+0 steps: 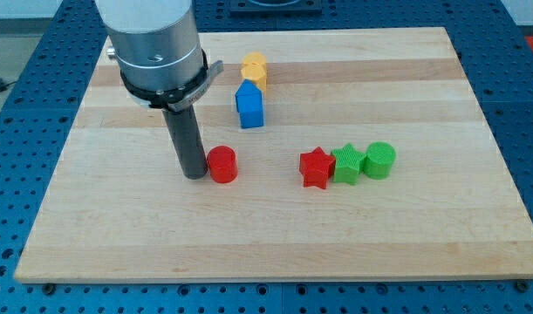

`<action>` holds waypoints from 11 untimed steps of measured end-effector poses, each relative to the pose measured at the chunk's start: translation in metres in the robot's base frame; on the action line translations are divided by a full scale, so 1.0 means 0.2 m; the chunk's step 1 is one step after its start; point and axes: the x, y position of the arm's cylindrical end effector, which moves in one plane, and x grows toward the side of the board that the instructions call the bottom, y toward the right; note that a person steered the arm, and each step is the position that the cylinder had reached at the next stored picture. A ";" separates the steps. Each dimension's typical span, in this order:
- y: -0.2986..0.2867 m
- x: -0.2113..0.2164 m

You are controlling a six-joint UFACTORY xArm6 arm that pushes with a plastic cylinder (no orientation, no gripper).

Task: Move the red circle into the red star

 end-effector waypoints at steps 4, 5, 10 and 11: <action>0.03 -0.09; 0.06 -0.09; 0.31 -0.05; 0.37 -0.05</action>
